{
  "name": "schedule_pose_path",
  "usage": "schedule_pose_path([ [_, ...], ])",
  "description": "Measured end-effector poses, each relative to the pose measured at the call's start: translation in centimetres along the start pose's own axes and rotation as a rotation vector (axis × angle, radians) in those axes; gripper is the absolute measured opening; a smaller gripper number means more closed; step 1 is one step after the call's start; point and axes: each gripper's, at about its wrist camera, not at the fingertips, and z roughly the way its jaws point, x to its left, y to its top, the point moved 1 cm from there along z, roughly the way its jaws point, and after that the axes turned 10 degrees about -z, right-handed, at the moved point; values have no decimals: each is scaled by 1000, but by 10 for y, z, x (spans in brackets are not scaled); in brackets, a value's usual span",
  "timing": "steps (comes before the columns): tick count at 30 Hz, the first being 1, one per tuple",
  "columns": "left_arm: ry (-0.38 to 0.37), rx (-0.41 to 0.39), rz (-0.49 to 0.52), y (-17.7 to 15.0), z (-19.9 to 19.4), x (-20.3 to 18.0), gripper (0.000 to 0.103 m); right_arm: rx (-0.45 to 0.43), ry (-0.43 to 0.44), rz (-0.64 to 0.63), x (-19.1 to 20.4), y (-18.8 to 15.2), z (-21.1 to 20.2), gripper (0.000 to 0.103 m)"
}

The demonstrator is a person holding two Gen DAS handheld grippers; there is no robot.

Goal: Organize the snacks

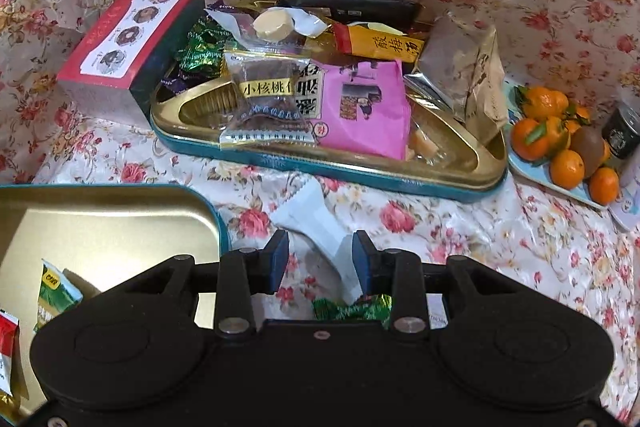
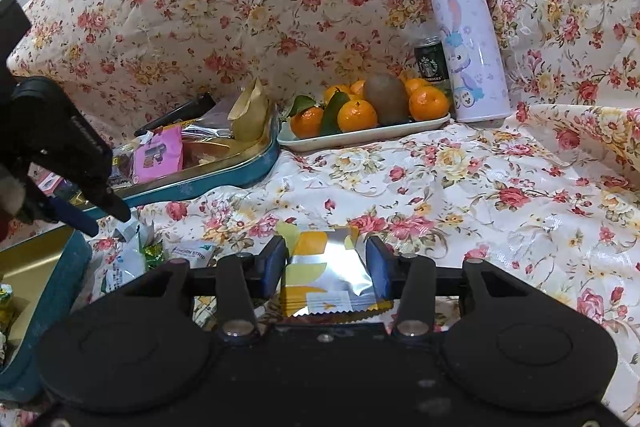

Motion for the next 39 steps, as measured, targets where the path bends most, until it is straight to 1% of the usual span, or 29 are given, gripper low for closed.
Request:
schedule_pose_path([
  [5,4,5,10,3,6,-6,44,-6,-4,5,0,0,-1,47],
  [9,0,46,-28,7,17,-6,44,-8,-3,8,0,0,-1,47],
  [11,13,51,-45,8,22,-5,44,-11,-2,8,0,-1,-2,47],
  [14,39,39,-32,8,25,-8,45,-14,0,11,-1,-1,-2,47],
  [17,51,34,5,4,26,-11,43,-15,4,14,-1,-1,-2,46],
  [19,31,31,41,-3,23,-14,37,-14,5,16,-1,-1,-1,46],
  [20,18,42,53,-8,23,-15,31,-14,6,18,-2,-1,-1,46],
  [21,-5,75,61,-13,24,-16,26,-14,6,20,-2,-1,-1,46],
  [22,-20,91,64,-18,23,-16,26,-14,4,23,-2,-1,-1,42],
  [25,-19,71,118,-36,15,-21,26,-14,0,37,-3,-1,-1,42],
  [28,-39,78,163,-54,6,-25,26,-12,-3,43,-4,0,-1,42],
  [32,-86,112,190,-76,-4,-28,26,-10,-3,44,-4,0,0,42],
  [39,-124,148,208,-101,-18,-27,27,0,-3,48,-4,-1,1,43],
])
